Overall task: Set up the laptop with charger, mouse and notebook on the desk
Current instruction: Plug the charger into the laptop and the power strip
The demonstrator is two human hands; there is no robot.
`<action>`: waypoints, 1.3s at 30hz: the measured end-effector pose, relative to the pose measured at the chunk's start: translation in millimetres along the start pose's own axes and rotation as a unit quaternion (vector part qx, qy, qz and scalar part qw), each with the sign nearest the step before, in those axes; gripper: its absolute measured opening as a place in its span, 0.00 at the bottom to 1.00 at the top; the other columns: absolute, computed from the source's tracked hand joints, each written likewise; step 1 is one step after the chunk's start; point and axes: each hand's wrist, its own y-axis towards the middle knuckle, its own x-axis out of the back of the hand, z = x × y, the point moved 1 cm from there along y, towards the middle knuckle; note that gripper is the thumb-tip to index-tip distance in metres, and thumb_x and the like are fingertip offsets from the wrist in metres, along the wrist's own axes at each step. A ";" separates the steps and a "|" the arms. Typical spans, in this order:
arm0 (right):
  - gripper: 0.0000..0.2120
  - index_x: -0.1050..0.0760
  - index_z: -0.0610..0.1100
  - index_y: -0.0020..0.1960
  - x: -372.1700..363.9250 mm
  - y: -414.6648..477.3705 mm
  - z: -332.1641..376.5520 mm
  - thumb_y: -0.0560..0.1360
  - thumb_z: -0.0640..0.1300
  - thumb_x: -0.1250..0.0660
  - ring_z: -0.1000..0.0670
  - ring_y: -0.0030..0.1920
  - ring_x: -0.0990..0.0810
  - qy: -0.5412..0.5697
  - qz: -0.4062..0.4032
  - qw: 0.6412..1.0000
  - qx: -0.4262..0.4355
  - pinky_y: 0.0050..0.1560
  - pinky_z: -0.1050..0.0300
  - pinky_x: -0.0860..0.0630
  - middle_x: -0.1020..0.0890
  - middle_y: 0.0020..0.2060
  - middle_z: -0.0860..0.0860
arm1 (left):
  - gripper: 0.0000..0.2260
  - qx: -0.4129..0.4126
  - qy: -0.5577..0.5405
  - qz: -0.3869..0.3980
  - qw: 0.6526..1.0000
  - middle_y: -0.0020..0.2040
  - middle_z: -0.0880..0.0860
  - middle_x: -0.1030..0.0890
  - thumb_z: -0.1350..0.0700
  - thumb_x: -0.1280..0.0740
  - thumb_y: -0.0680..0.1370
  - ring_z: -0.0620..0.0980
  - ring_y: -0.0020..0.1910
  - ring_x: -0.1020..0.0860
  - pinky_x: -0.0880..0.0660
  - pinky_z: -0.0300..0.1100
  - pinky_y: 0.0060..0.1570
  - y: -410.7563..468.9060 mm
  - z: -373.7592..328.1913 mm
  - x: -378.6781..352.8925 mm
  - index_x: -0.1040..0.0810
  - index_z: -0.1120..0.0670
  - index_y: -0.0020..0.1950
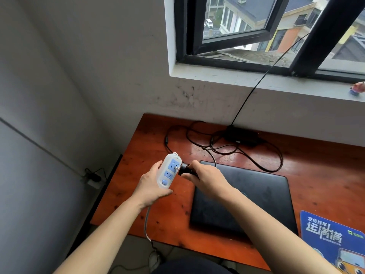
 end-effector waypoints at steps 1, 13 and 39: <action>0.19 0.30 0.45 0.54 1.0 0.6 1.1 0.80 0.61 0.37 0.43 0.46 0.19 -0.005 0.002 1.000 0.006 0.39 0.55 0.33 0.17 0.46 0.47 | 0.38 -0.004 -0.006 0.000 1.000 0.54 0.42 0.18 0.52 0.19 0.63 0.45 0.52 0.20 0.26 0.33 0.46 -0.8 0.2 2.7 0.30 0.44 0.69; 0.19 0.39 0.46 0.47 10.6 6.0 14.4 0.81 0.60 0.38 0.38 0.43 0.19 -0.052 0.004 0.997 0.050 0.38 0.53 0.36 0.17 0.43 0.42 | 0.33 -0.024 -0.112 0.083 0.990 0.62 0.49 0.23 0.61 0.30 0.73 0.50 0.59 0.23 0.19 0.44 0.51 -2.5 -10.5 13.6 0.33 0.39 0.74; 0.14 0.26 0.43 0.51 6.4 -7.7 31.6 0.85 0.52 0.43 0.41 0.34 0.22 -0.159 -0.041 0.964 0.209 0.38 0.51 0.33 0.16 0.42 0.46 | 0.43 0.185 -0.236 0.118 0.947 0.39 0.61 0.23 0.24 0.57 0.69 0.53 0.29 0.21 0.21 0.50 0.34 -4.0 -35.7 18.5 0.27 0.55 0.64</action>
